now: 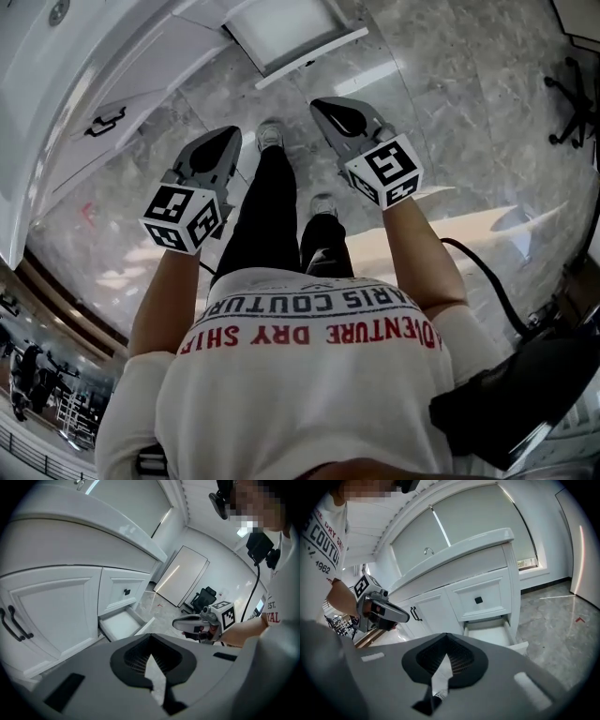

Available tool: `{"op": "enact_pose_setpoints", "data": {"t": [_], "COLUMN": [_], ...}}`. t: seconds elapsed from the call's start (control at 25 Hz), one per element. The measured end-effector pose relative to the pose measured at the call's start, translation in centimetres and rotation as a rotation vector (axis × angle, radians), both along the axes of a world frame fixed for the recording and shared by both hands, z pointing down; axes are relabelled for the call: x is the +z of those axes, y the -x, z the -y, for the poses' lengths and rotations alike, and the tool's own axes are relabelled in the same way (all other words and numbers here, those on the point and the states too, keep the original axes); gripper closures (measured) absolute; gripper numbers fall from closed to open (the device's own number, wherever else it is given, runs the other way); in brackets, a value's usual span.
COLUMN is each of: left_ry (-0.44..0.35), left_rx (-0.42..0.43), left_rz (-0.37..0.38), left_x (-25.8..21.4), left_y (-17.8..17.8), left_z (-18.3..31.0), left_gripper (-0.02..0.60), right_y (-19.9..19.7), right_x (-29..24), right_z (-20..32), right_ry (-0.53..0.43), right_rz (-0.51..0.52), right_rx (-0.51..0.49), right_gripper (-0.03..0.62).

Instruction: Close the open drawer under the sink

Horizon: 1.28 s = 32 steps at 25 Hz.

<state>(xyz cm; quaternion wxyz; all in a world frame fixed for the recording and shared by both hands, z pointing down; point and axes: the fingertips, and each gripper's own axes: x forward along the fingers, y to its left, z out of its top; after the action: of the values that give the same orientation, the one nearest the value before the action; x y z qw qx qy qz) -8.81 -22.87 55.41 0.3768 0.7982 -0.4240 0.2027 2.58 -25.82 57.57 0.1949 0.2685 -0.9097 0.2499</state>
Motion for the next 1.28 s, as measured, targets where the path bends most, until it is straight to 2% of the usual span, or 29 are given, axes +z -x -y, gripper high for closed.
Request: {"op": "enact_pose_setpoints", "data": {"t": [0.12,0.32,0.68,1.04,1.16,1.28], "left_ry": [0.007,0.014,0.038,0.045,0.05,0.049], "left_rx": [-0.025,-0.019,-0.048,-0.059,-0.048,-0.071], "left_rz": [0.001,-0.004,-0.019,-0.019,-0.004,-0.009], "left_x": [2.2,5.6,8.8,10.1,10.9,11.2], "left_y": [0.0,-0.2,1.8,2.8,3.3,3.8], "left_z": [0.5,1.0,1.7,2.0,2.2,2.8], "left_gripper": [0.578,0.578,0.58,0.58,0.578,0.578], "right_y": [-0.5,-1.2,-0.3,-0.3,0.0,0.2], "right_x": [3.4,8.1,15.7,20.0,20.3,20.6], "right_z": [0.3,1.9,4.2,6.1,7.0,7.7], "right_ry": [0.012,0.013,0.106,0.083,0.083,0.098], "right_rz": [-0.017,-0.063,-0.134,-0.235,-0.23,-0.234], "right_rx": [0.019,0.06,0.13,0.155,0.184,0.194], "right_gripper": [0.592,0.592,0.592,0.594,0.594,0.594]}}
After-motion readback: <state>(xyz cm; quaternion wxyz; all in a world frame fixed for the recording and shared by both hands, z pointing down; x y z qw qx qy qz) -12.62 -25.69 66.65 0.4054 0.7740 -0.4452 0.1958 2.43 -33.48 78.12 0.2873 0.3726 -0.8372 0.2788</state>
